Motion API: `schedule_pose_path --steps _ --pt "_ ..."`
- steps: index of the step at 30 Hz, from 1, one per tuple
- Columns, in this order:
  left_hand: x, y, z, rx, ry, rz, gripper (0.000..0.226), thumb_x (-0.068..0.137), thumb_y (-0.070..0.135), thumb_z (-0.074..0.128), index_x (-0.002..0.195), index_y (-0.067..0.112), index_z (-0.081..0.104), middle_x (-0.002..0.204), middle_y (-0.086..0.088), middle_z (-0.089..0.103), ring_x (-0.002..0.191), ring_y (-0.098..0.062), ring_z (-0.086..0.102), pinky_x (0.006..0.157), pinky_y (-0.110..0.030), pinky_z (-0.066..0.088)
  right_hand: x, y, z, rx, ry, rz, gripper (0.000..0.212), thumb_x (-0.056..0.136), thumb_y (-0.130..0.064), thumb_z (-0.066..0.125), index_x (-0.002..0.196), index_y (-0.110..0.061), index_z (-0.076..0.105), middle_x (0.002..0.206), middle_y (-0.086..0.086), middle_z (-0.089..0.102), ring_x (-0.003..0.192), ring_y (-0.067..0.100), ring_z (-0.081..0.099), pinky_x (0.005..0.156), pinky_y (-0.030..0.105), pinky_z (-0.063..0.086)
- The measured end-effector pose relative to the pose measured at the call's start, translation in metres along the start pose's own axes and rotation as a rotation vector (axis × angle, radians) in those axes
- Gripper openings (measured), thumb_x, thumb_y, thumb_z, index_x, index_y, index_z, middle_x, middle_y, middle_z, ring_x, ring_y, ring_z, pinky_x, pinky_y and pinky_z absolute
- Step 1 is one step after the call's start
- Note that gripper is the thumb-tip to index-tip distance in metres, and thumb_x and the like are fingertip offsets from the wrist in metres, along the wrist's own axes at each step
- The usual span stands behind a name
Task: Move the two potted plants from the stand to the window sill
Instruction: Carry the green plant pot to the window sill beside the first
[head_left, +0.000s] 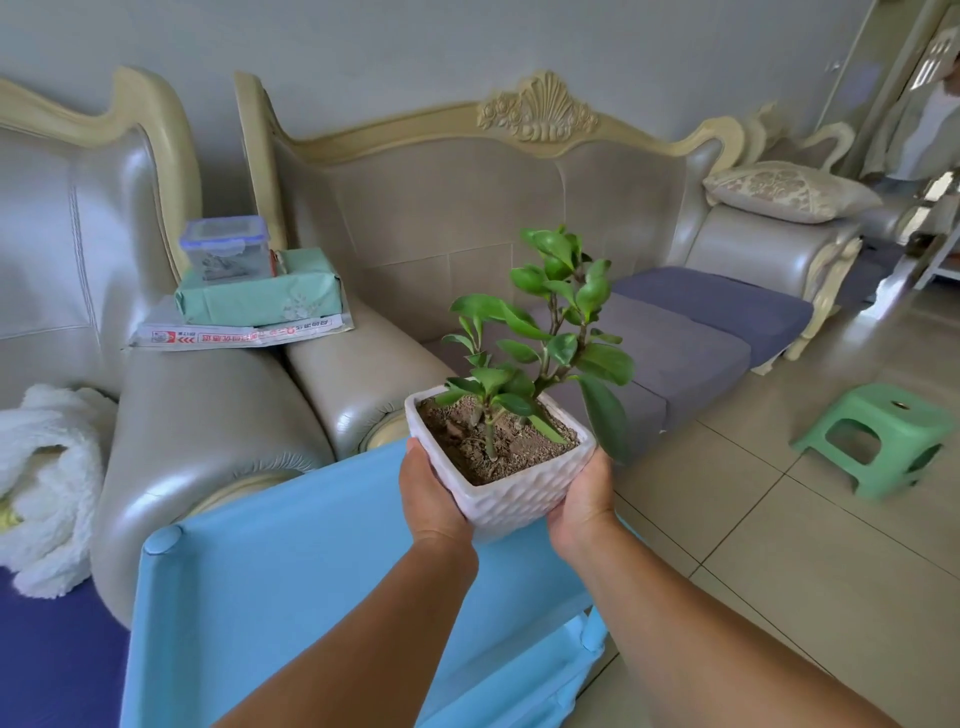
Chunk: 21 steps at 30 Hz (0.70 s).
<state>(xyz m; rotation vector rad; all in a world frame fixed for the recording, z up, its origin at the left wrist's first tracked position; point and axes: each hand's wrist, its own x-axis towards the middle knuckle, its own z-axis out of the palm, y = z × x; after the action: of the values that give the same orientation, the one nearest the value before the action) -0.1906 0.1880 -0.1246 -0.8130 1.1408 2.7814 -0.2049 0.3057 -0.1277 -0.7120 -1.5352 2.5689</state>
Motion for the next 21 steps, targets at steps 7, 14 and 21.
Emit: schedule_pose_path --steps 7,14,21 --pt "-0.013 0.046 0.025 0.082 -0.061 0.101 0.049 0.08 0.06 0.048 0.108 0.025 0.066 0.128 -0.009 0.065 0.12 -0.03 0.057 0.107 -0.047 0.039 -0.013 -0.028 0.03 0.07 -0.054 0.117 0.078 0.072 -0.074 0.028 0.12 -0.021 0.061 0.121 0.008 0.066 0.109 0.029 0.059 0.092 0.05 0.048" --pt "-0.049 0.099 0.043 -0.051 -0.063 0.073 0.054 0.077 0.062 0.05 0.116 0.028 0.068 0.12 -0.005 0.07 0.112 -0.028 0.063 0.105 -0.046 0.043 -0.048 -0.078 0.075 0.011 -0.149 0.129 0.078 0.076 -0.074 0.033 0.123 -0.019 0.061 0.121 0.012 0.068 0.112 0.031 0.062 0.101 0.052 0.046" --pt "-0.097 0.174 0.05 -0.093 -0.036 0.131 0.061 0.078 0.063 0.05 0.124 0.026 0.063 0.124 -0.008 0.067 0.115 -0.032 0.061 0.106 -0.048 0.041 -0.093 -0.11 0.131 -0.022 -0.234 0.183 0.086 0.064 -0.082 0.033 0.119 -0.022 0.063 0.119 0.009 0.069 0.11 0.031 0.062 0.097 0.053 0.048"
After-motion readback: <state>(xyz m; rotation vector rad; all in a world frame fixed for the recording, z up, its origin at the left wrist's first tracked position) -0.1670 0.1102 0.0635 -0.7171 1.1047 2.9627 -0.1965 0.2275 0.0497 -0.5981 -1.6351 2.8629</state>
